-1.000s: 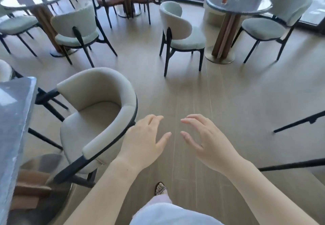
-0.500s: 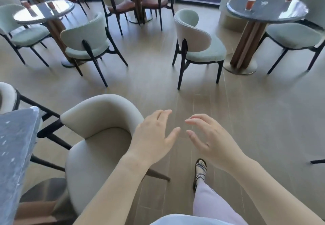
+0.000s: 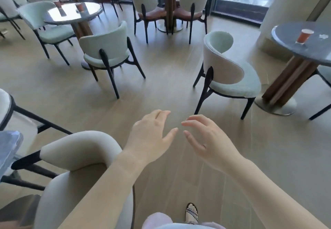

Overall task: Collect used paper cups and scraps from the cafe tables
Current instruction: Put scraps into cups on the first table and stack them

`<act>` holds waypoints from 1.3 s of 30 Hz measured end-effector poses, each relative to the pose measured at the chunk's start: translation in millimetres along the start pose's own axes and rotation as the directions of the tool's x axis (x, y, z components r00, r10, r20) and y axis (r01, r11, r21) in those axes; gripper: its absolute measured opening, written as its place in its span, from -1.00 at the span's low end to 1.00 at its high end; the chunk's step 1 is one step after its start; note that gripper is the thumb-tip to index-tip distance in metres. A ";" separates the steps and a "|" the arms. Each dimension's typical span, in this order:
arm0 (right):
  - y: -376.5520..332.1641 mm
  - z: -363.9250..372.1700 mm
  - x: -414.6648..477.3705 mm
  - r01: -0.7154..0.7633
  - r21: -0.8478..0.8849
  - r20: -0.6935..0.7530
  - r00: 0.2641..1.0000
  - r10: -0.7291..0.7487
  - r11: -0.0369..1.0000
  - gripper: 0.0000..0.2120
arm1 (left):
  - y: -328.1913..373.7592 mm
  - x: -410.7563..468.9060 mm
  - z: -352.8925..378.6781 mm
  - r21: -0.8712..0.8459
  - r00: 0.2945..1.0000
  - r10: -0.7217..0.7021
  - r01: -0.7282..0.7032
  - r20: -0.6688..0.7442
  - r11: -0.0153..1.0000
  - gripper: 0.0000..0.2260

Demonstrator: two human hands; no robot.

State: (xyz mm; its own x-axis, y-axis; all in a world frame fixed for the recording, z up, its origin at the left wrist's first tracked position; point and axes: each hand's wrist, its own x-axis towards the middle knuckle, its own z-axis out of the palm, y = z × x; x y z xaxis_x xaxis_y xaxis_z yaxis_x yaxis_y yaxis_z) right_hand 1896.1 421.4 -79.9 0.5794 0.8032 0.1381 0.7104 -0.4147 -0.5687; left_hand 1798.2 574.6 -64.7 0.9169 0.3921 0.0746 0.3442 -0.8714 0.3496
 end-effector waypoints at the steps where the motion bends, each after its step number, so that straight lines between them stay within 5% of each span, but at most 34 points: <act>1: 7.7 -1.8 14.4 0.009 0.007 0.009 1.000 -0.009 1.000 -0.71 | -1.2 14.3 0.6 -0.008 1.000 -0.017 0.017 -0.005 1.000 -0.53; 12: 24.2 26.9 196.9 0.132 0.059 0.104 0.985 -0.138 0.989 -0.72 | -90.5 135.5 -8.3 -0.018 0.978 -0.209 0.209 0.024 0.978 -0.55; 26: -2.9 71.2 475.0 0.197 0.051 0.108 0.974 -0.202 0.979 -0.72 | -255.4 344.8 -84.0 -0.012 0.965 -0.256 0.256 -0.058 0.967 -0.56; 39: 68.9 101.6 696.8 0.198 0.122 0.130 0.968 -0.214 0.973 -0.73 | -342.6 549.8 -63.9 -0.023 0.953 -0.303 0.302 -0.009 0.953 -0.60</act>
State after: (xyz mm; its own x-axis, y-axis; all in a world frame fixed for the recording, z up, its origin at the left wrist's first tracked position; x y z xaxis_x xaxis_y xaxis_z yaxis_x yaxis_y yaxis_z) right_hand 2308.3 996.0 -105.2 0.3576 0.9217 0.1501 0.7572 -0.1921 -0.6243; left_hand 2171.5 1107.5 -83.8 0.7678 0.6402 -0.0263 0.6006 -0.7049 0.3774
